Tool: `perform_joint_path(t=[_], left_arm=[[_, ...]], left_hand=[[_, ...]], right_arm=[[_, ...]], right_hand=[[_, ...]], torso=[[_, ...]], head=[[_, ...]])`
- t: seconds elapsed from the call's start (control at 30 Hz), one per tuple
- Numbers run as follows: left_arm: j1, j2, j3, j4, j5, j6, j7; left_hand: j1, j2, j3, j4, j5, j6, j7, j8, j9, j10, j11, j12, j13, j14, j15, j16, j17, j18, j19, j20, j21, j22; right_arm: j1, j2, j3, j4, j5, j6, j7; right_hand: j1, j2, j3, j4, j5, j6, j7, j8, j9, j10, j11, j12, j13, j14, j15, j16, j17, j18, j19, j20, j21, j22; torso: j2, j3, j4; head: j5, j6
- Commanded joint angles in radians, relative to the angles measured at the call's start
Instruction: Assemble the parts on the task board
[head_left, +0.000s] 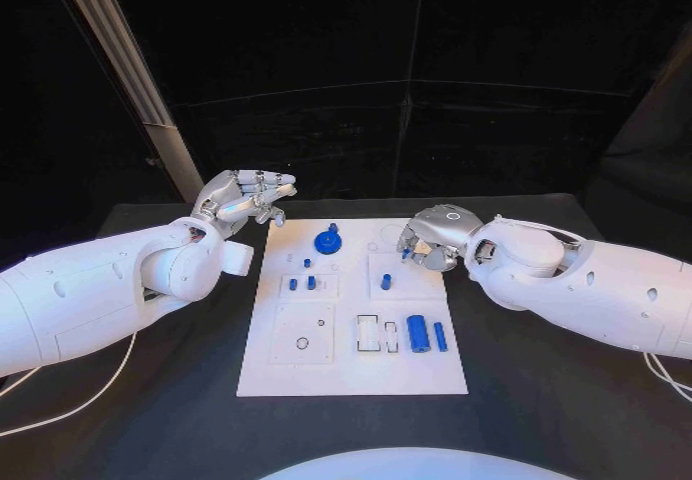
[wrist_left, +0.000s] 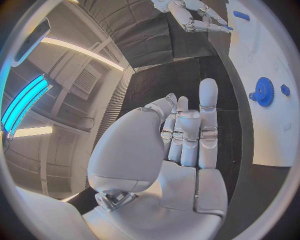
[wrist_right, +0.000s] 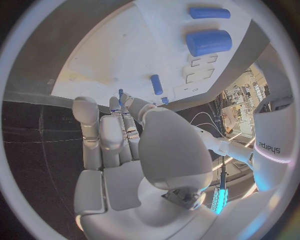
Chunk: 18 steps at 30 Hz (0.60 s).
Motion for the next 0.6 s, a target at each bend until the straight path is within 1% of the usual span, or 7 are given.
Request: perform_joint_path(t=[0.03,0.2,0.27,0.33,0.4,0.47,0.6], left_arm=[[0.001,0.000,0.001,0.000,0.005,0.007,0.008],[0.001,0.002,0.001,-0.001,0.005,0.008,0.009],[0.001,0.004,0.001,-0.002,0.005,0.009,0.009],[0.001,0.006,0.001,-0.002,0.005,0.010,0.009],[0.001,0.007,0.001,-0.003,0.005,0.010,0.009],[0.001,0.009,0.001,-0.004,0.005,0.011,0.008],[0.002,0.012,0.001,-0.005,0.005,0.012,0.009]], left_hand=[[-0.009,0.002,0.004,-0.001,0.002,-0.008,-0.001,0.005,-0.001,-0.007,-0.001,0.004,0.001,-0.006,0.001,0.001,-0.001,0.016,-0.008,-0.001,-0.006,-0.001],[-0.010,0.002,0.006,-0.002,0.002,-0.010,0.000,0.006,-0.001,-0.010,0.000,0.006,0.001,-0.007,0.001,0.002,0.000,0.016,-0.009,0.000,-0.007,-0.001],[-0.010,0.002,0.006,-0.002,0.002,-0.010,0.000,0.006,-0.001,-0.010,0.000,0.006,0.001,-0.007,0.001,0.002,0.000,0.016,-0.009,0.000,-0.007,-0.001],[-0.010,0.002,0.006,-0.002,0.002,-0.010,0.000,0.006,-0.001,-0.010,0.000,0.006,0.001,-0.007,0.001,0.002,0.000,0.016,-0.009,0.000,-0.007,-0.001],[-0.010,0.002,0.006,-0.002,0.002,-0.010,0.000,0.006,-0.001,-0.010,0.000,0.006,0.001,-0.007,0.001,0.002,0.000,0.016,-0.009,0.000,-0.007,-0.001],[-0.010,0.002,0.006,-0.002,0.002,-0.010,0.000,0.006,-0.001,-0.010,0.000,0.006,0.001,-0.007,0.001,0.002,0.000,0.016,-0.009,0.000,-0.007,-0.001],[-0.010,0.002,0.006,-0.002,0.002,-0.010,0.000,0.006,-0.001,-0.010,0.000,0.006,0.001,-0.007,0.001,0.002,0.000,0.016,-0.009,0.000,-0.007,-0.001]], right_arm=[[0.002,-0.013,0.001,0.048,0.041,-0.048,0.009],[0.002,-0.012,0.002,0.115,0.060,-0.059,0.017],[0.002,-0.001,0.002,0.135,0.064,-0.059,0.020],[0.002,0.015,0.001,0.148,0.066,-0.053,0.023],[0.002,0.025,0.001,0.153,0.067,-0.047,0.024],[0.002,0.046,0.001,0.156,0.068,-0.039,0.026],[0.001,0.092,0.000,0.143,0.069,-0.021,0.031]], right_hand=[[0.000,0.004,0.010,-0.002,0.004,0.008,0.001,0.002,-0.001,0.006,0.002,0.002,0.000,0.027,-0.005,0.006,0.002,-0.013,0.004,-0.004,0.006,0.004],[0.000,0.002,0.012,-0.003,0.005,0.007,0.002,0.001,-0.002,0.006,0.002,0.001,-0.001,0.027,-0.004,0.006,0.002,-0.013,0.005,-0.004,0.009,0.007],[0.000,0.002,0.013,-0.004,0.006,0.007,0.002,0.001,-0.002,0.005,0.002,0.001,-0.001,0.027,-0.004,0.007,0.002,-0.014,0.005,-0.004,0.010,0.008],[0.000,0.002,0.016,-0.005,0.007,0.006,0.002,0.000,-0.002,0.005,0.003,0.000,-0.001,0.026,-0.004,0.007,0.001,-0.014,0.005,-0.004,0.011,0.008],[-0.001,0.002,0.017,-0.005,0.007,0.006,0.003,0.000,-0.002,0.004,0.003,0.000,-0.001,0.026,-0.004,0.007,0.000,-0.013,0.004,-0.003,0.011,0.007],[-0.001,0.002,0.017,-0.005,0.007,0.006,0.003,0.000,-0.002,0.004,0.003,0.000,-0.001,0.026,-0.004,0.007,0.000,-0.013,0.004,-0.003,0.011,0.007],[-0.001,0.002,0.020,-0.006,0.008,0.005,0.004,-0.001,-0.003,0.003,0.004,-0.002,-0.001,0.026,-0.003,0.008,0.000,-0.014,0.003,-0.003,0.013,0.009]], torso=[[0.000,-0.0001,-0.0013],[0.001,0.0000,-0.0008],[0.002,-0.0003,0.0007],[0.002,-0.0004,0.0014],[0.002,-0.0005,0.0018],[0.001,-0.0013,0.0019],[0.002,-0.0015,0.0025]], head=[[0.006,0.001],[0.019,0.002],[0.024,-0.002],[0.035,-0.007],[0.043,-0.010],[0.056,-0.015],[0.077,-0.022]])
